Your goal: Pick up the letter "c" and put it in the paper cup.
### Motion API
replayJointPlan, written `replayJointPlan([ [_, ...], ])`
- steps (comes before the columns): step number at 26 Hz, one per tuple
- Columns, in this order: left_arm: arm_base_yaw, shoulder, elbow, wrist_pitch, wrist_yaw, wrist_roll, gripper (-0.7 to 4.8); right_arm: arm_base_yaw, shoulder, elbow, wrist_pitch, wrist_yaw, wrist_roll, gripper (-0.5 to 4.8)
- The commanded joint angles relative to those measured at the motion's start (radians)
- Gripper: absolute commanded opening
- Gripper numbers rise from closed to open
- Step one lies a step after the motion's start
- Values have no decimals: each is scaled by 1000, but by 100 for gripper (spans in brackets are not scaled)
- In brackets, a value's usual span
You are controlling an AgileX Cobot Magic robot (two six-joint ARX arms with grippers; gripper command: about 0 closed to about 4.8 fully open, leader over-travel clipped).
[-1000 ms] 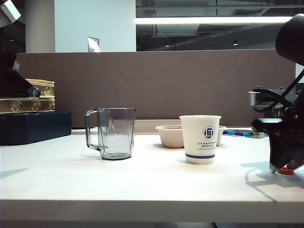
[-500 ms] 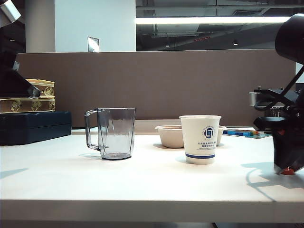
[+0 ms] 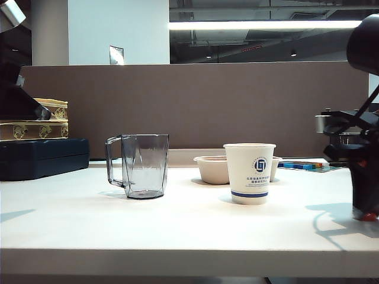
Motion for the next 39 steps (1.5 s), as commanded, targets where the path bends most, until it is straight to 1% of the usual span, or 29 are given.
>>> replayJointPlan([
  [1, 0, -2, 5, 13, 7, -1, 3, 0, -27, 0, -31, 2, -2, 103],
  [8, 0, -2, 5, 14, 7, -1, 3, 0, -56, 2, -15, 2, -3, 103],
  [13, 0, -2, 6, 23, 7, 0, 3, 0, -57, 38, -24, -2, -6, 103],
  [17, 0, -2, 6, 42, 7, 0, 3, 0, -57, 95, -38, -2, -11, 103],
  [20, 0, -2, 6, 45, 7, 0, 3, 0, -57, 182, -89, -6, -29, 104],
  [22, 0, -2, 6, 45, 7, -1, 3, 0, -57, 218, -111, -28, -30, 104],
  [25, 0, -2, 6, 45, 7, -22, 3, 0, -58, 278, -130, -86, -29, 104],
  [28, 0, -2, 6, 44, 6, -23, 3, 1, -58, 337, -148, -140, -28, 104],
  [33, 0, -2, 6, 45, 6, -23, 3, 1, -57, 420, -193, -164, -23, 104],
  [39, 0, -2, 6, 45, 7, -23, 3, 2, -57, 467, -210, -291, 1, 104],
])
